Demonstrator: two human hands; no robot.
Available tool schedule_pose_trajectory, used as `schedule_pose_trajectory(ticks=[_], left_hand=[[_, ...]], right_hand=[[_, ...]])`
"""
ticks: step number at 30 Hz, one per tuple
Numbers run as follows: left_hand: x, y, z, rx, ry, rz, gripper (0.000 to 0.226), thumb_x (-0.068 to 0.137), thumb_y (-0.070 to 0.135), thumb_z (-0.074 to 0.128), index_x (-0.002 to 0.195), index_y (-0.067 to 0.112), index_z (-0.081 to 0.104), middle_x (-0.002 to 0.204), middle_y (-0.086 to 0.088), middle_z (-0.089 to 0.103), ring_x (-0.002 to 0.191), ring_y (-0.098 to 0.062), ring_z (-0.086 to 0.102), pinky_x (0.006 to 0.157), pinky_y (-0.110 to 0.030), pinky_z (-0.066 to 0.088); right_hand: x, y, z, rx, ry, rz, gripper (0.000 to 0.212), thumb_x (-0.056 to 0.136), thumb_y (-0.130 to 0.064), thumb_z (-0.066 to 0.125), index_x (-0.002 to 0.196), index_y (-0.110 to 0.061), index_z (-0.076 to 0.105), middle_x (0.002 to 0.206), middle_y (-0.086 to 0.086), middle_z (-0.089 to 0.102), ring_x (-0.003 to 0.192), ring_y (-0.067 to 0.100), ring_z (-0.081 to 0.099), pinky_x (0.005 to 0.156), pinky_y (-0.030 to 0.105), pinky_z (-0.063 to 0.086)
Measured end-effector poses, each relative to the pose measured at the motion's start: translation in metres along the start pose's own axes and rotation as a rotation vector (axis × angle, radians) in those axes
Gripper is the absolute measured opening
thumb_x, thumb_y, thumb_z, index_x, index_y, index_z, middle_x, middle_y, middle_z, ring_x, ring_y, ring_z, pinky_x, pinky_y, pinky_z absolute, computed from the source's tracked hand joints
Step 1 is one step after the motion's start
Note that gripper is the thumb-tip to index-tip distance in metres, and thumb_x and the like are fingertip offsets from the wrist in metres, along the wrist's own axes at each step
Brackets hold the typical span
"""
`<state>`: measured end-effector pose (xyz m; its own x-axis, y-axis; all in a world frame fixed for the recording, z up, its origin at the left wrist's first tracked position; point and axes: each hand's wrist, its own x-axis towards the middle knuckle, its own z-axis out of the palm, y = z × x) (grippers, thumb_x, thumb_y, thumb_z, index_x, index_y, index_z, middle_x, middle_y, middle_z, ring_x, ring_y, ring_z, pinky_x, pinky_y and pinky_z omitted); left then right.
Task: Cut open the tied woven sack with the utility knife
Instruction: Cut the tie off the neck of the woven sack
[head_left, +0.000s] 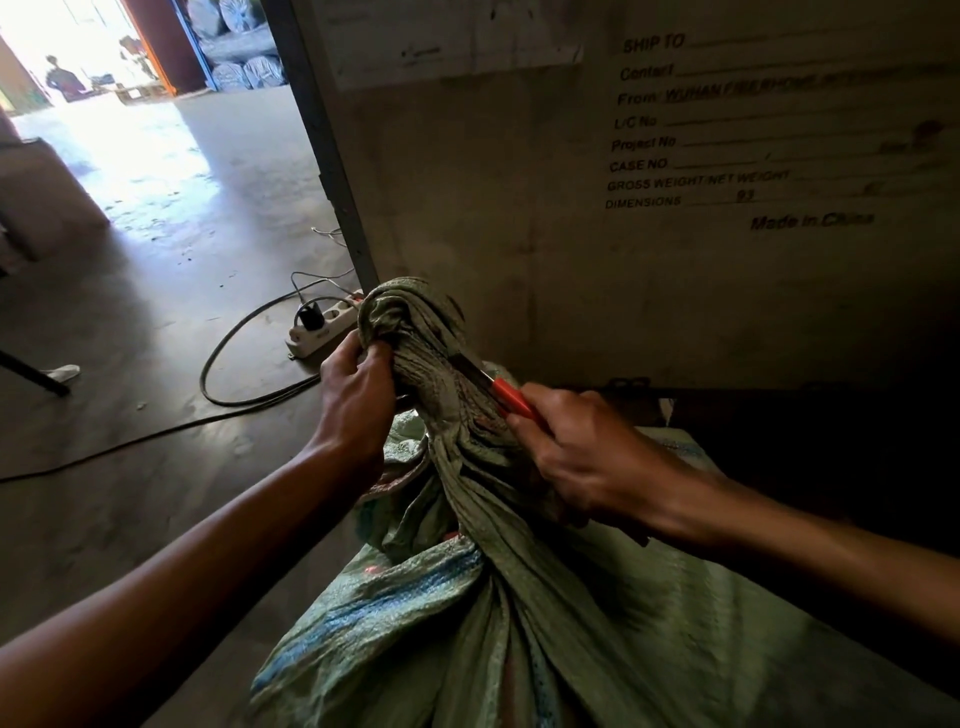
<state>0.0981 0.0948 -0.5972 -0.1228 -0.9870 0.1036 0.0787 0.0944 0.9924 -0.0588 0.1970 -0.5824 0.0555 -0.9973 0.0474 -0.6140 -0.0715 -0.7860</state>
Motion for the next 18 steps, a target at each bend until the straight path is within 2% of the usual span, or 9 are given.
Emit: schedule_pose_trajectory(ticks=[3, 6, 9, 11, 12, 14, 16, 18], left_hand=[[0.001, 0.0, 0.0, -0.005, -0.001, 0.008, 0.021, 0.098, 0.021, 0.04, 0.102, 0.011, 0.058, 0.087, -0.004, 0.065, 0.08, -0.019, 0.064, 0.054, -0.019, 0.054], [-0.001, 0.001, 0.001, 0.003, -0.006, 0.023, 0.022, 0.098, 0.021, 0.041, 0.102, 0.01, 0.059, 0.086, -0.003, 0.065, 0.079, -0.018, 0.064, 0.054, -0.02, 0.054], [-0.002, 0.001, 0.002, -0.012, 0.01, 0.025, 0.021, 0.098, 0.021, 0.041, 0.1, 0.011, 0.06, 0.083, -0.003, 0.065, 0.076, -0.017, 0.064, 0.054, -0.021, 0.054], [-0.002, 0.001, 0.002, -0.01, 0.006, 0.025, 0.021, 0.098, 0.02, 0.041, 0.101, 0.011, 0.06, 0.085, -0.003, 0.066, 0.077, -0.018, 0.065, 0.056, -0.023, 0.056], [-0.002, 0.001, 0.002, -0.007, -0.002, 0.023, 0.022, 0.098, 0.02, 0.041, 0.103, 0.011, 0.06, 0.086, -0.003, 0.066, 0.078, -0.018, 0.066, 0.057, -0.024, 0.056], [-0.002, 0.0, 0.001, -0.008, -0.011, 0.019, 0.022, 0.098, 0.019, 0.04, 0.103, 0.01, 0.06, 0.086, -0.004, 0.066, 0.079, -0.019, 0.065, 0.058, -0.026, 0.057], [-0.002, -0.001, 0.001, -0.015, 0.004, 0.012, 0.02, 0.098, 0.018, 0.041, 0.098, 0.012, 0.061, 0.085, -0.004, 0.066, 0.078, -0.02, 0.064, 0.056, -0.025, 0.056], [-0.002, -0.002, 0.002, -0.008, 0.027, 0.008, 0.019, 0.098, 0.019, 0.043, 0.097, 0.014, 0.062, 0.086, -0.005, 0.067, 0.08, -0.021, 0.065, 0.054, -0.025, 0.056]], right_hand=[[0.002, 0.0, -0.001, -0.05, 0.014, -0.01, 0.022, 0.096, -0.025, 0.041, 0.08, -0.013, 0.05, 0.054, -0.002, 0.05, 0.04, 0.008, 0.049, 0.037, 0.026, 0.037], [0.003, -0.004, -0.003, -0.145, -0.029, -0.011, 0.022, 0.097, -0.022, 0.04, 0.081, -0.011, 0.051, 0.054, -0.004, 0.046, 0.047, 0.015, 0.051, 0.038, 0.022, 0.033], [0.006, -0.005, -0.008, -0.096, -0.048, 0.061, 0.026, 0.096, -0.02, 0.043, 0.07, -0.019, 0.047, 0.051, -0.006, 0.046, 0.034, 0.003, 0.044, 0.032, 0.015, 0.028], [0.009, -0.006, -0.011, -0.12, -0.073, 0.09, 0.024, 0.096, -0.022, 0.042, 0.072, -0.019, 0.047, 0.053, -0.006, 0.045, 0.038, 0.002, 0.047, 0.036, 0.014, 0.034], [0.01, -0.005, -0.01, -0.189, -0.075, 0.09, 0.022, 0.096, -0.022, 0.041, 0.076, -0.016, 0.047, 0.056, -0.006, 0.043, 0.048, 0.008, 0.051, 0.045, 0.017, 0.04], [0.01, -0.003, -0.008, -0.323, -0.041, 0.07, 0.021, 0.096, -0.024, 0.037, 0.079, -0.014, 0.044, 0.059, -0.005, 0.037, 0.067, 0.021, 0.049, 0.063, 0.032, 0.042], [0.009, -0.003, -0.007, -0.37, -0.04, 0.071, 0.021, 0.096, -0.025, 0.036, 0.08, -0.013, 0.044, 0.061, -0.003, 0.039, 0.07, 0.024, 0.048, 0.067, 0.037, 0.043], [0.006, -0.002, -0.008, -0.373, -0.082, 0.119, 0.022, 0.096, -0.025, 0.038, 0.085, -0.01, 0.049, 0.064, 0.001, 0.047, 0.063, 0.021, 0.052, 0.06, 0.035, 0.05]])
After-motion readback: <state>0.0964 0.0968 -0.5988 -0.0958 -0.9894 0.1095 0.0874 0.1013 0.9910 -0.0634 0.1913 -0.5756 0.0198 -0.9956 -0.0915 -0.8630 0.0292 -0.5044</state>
